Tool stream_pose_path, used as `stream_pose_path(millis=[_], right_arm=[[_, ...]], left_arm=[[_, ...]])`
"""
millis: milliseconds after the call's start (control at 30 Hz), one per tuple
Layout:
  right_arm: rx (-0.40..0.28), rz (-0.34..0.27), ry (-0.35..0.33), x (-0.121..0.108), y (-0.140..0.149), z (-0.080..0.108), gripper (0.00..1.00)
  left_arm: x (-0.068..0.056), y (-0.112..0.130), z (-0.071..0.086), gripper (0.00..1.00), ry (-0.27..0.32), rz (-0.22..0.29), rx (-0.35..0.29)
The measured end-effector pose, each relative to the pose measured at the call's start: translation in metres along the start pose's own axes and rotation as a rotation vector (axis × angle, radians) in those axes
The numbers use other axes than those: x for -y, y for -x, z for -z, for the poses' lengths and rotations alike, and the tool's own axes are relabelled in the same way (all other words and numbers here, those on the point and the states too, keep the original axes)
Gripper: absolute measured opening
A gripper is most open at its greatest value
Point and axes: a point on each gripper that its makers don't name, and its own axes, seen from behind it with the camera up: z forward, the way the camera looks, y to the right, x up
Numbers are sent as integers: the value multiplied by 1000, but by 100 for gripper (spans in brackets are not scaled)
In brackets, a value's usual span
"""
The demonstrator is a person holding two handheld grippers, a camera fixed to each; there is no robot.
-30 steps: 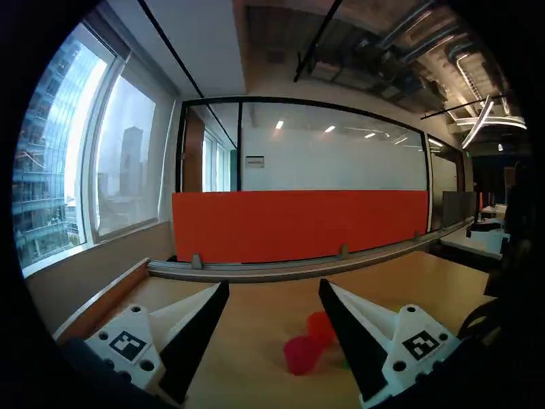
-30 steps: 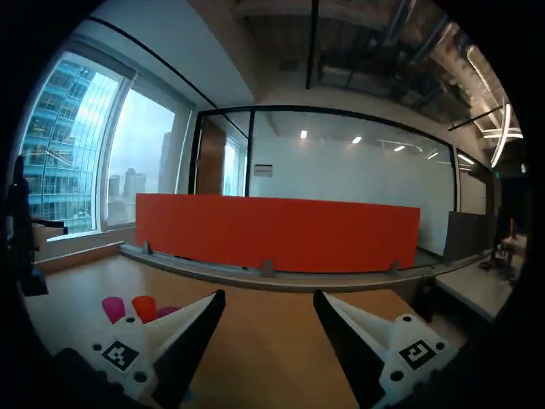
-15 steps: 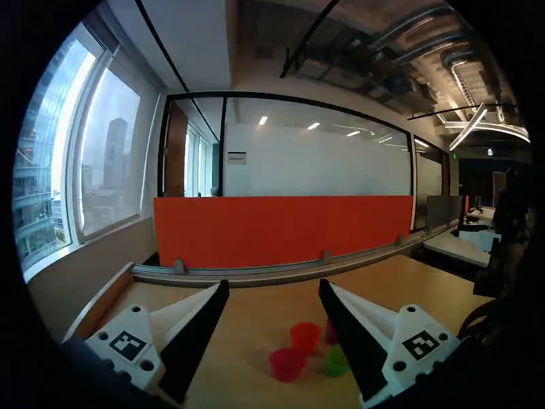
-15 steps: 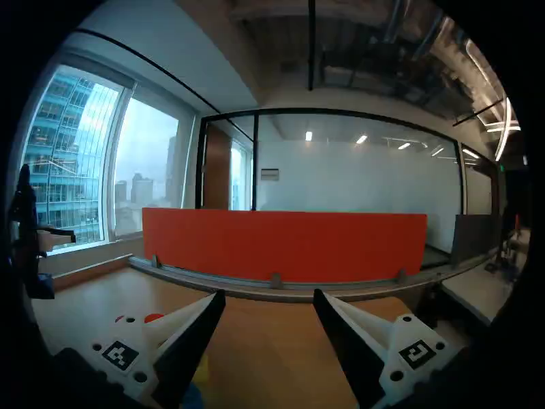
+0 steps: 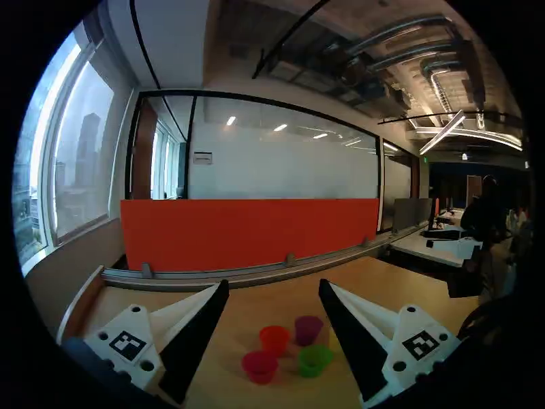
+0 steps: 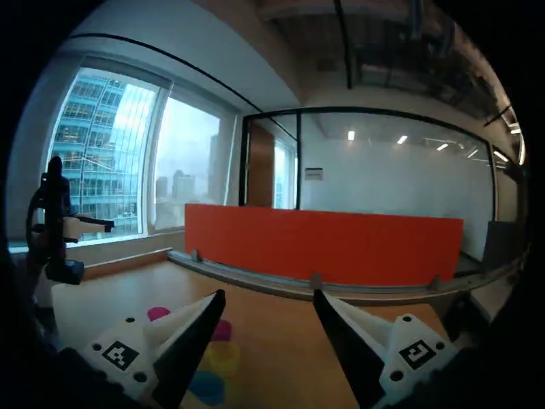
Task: Pour water
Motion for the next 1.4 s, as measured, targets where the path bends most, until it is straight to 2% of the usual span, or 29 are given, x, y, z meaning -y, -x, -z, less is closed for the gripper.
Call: stream_pose_path(millis=[100,267,467,667,967,1400], right_arm=[[1,-11,-54,10,-1,0,100],[0,-24,-106,19,-1,-3,100],[26,-20,-156,29,2,-5,100],[64,-9,-219,42,6,-2,100],[137,32,-271,51,30,3,100],[230,90,-306,58,68,5,100]], left_arm=[[-7,-3,0,98,37,-1,-10],[-13,-3,2,98,77,-25,-22],[-20,6,3,98,112,-45,4],[-29,24,1,98,158,-26,44],[-27,42,0,98,173,-42,87],[-29,69,-1,98,200,-48,130]])
